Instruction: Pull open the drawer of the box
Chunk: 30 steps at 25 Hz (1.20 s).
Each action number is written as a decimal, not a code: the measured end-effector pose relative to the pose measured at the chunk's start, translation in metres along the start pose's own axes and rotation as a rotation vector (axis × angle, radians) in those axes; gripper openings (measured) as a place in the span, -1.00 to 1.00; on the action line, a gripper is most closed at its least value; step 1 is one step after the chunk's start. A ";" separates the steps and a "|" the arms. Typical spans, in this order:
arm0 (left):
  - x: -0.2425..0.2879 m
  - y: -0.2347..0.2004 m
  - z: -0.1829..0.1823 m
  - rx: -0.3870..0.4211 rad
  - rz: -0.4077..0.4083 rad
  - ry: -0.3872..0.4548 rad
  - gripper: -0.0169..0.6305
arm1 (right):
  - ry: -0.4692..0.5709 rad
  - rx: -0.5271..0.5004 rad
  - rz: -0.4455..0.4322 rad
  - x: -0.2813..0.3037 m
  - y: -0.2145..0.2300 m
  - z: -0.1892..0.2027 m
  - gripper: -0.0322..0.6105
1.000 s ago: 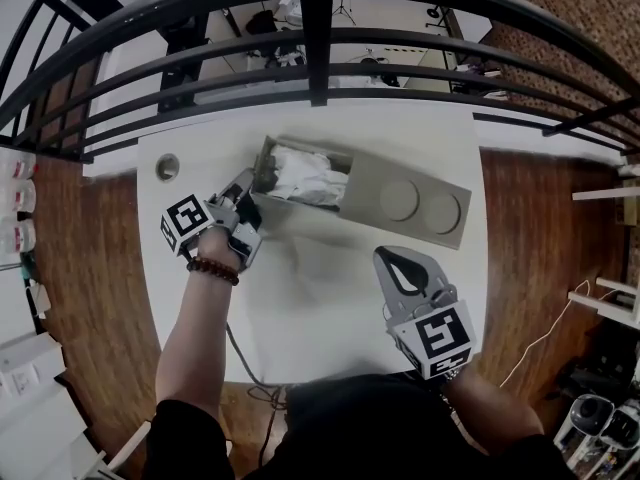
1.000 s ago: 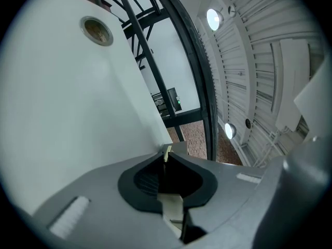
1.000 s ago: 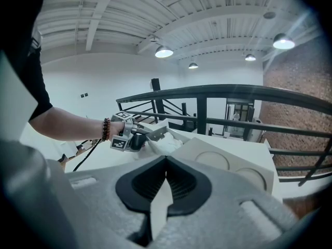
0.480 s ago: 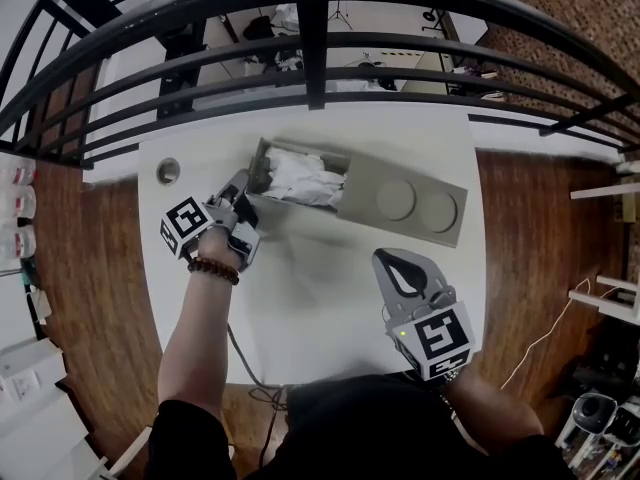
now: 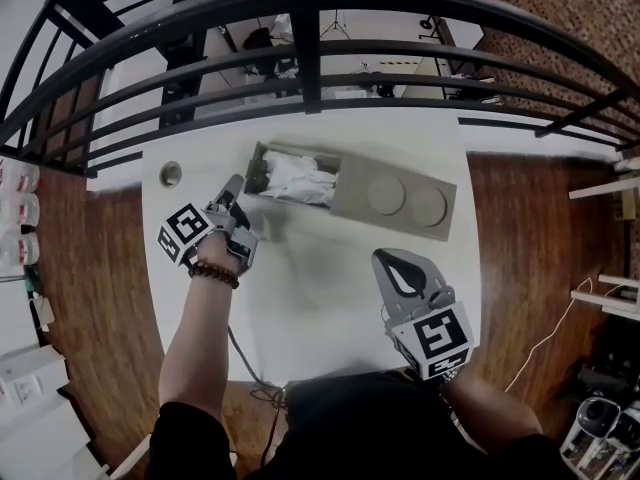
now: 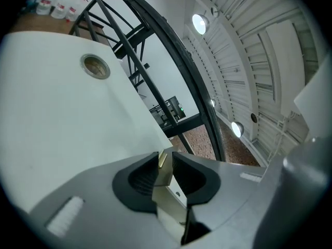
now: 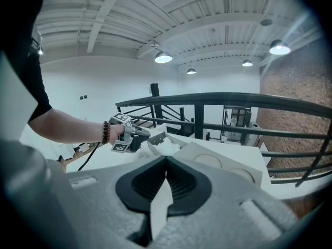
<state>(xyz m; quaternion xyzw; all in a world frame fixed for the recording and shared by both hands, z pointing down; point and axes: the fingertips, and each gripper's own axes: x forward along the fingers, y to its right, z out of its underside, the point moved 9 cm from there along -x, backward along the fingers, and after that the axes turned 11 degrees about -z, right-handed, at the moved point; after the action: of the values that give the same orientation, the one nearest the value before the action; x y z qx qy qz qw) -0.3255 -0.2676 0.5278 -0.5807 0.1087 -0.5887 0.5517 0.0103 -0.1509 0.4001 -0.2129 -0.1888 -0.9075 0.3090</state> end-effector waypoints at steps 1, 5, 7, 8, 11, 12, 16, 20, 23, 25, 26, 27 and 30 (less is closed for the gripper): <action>-0.003 0.002 0.002 0.005 -0.002 0.005 -0.64 | 0.002 0.000 0.003 -0.004 0.000 0.000 -0.92; -0.019 0.011 0.011 0.035 -0.006 0.018 -0.66 | 0.014 -0.001 0.016 -0.020 -0.004 0.002 -0.92; -0.029 0.015 0.015 0.054 -0.009 0.025 -0.67 | 0.029 -0.009 0.015 -0.028 -0.009 0.001 -0.92; -0.035 0.018 0.018 0.066 -0.010 0.028 -0.68 | 0.036 -0.013 0.013 -0.032 -0.011 0.000 -0.92; -0.051 0.029 0.030 0.108 -0.007 0.037 -0.71 | 0.057 -0.023 0.015 -0.046 -0.017 0.000 -0.92; -0.057 0.033 0.034 0.121 -0.004 0.041 -0.72 | 0.064 -0.027 0.016 -0.051 -0.019 0.000 -0.92; -0.083 0.050 0.055 0.179 0.005 0.060 -0.78 | 0.076 -0.042 0.019 -0.074 -0.030 0.003 -0.92; -0.113 0.061 0.083 0.221 0.015 0.087 -0.84 | 0.101 -0.071 0.020 -0.100 -0.042 0.013 -0.92; -0.136 0.070 0.107 0.283 0.019 0.104 -0.88 | 0.123 -0.084 0.011 -0.116 -0.052 0.016 -0.92; -0.152 0.078 0.129 0.343 0.020 0.114 -0.90 | 0.137 -0.097 0.004 -0.128 -0.060 0.022 -0.92; -0.160 0.081 0.142 0.375 0.022 0.118 -0.90 | 0.143 -0.104 -0.001 -0.135 -0.064 0.027 -0.92; -0.169 0.084 0.156 0.406 0.025 0.122 -0.90 | 0.150 -0.112 -0.005 -0.142 -0.069 0.031 -0.92; -0.196 0.097 0.191 0.519 0.029 0.158 -0.90 | 0.175 -0.135 -0.013 -0.164 -0.083 0.040 -0.92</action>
<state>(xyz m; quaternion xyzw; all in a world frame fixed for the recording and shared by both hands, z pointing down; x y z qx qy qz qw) -0.1773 -0.0532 0.4003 -0.3707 0.0050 -0.6324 0.6802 0.0856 0.0078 0.3340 -0.1521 -0.1008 -0.9352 0.3035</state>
